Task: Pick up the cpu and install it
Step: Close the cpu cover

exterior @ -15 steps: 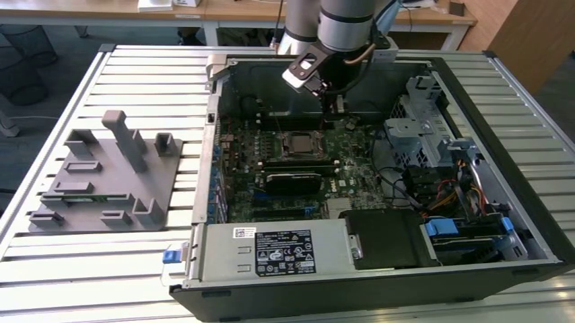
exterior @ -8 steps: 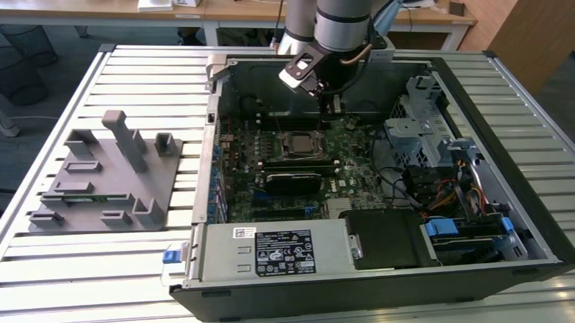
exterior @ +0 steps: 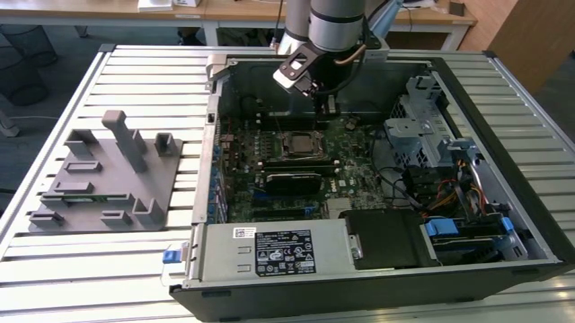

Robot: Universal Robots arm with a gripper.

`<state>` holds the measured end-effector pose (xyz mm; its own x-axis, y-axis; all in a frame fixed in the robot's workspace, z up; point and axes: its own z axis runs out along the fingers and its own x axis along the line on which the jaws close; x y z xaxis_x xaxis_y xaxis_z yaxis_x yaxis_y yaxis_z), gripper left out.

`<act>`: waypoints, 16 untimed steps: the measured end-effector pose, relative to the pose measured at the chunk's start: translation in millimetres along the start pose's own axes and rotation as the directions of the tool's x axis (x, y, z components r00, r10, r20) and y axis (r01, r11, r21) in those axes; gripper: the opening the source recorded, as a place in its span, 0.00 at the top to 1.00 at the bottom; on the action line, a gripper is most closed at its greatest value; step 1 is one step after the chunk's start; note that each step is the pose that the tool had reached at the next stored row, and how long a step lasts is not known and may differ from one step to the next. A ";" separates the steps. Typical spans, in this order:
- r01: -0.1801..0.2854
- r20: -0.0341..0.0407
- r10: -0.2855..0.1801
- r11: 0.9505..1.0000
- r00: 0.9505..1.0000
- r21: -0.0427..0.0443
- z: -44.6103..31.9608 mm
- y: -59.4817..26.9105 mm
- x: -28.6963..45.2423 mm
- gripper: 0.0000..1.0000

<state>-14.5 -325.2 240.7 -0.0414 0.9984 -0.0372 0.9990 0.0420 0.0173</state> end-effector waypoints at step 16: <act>0.000 0.000 0.000 1.000 1.000 -0.001 1.5 -16.4 0.7 0.89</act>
<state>-30.9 -325.3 238.8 -0.0418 0.9984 -0.0371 0.9989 0.0425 0.0182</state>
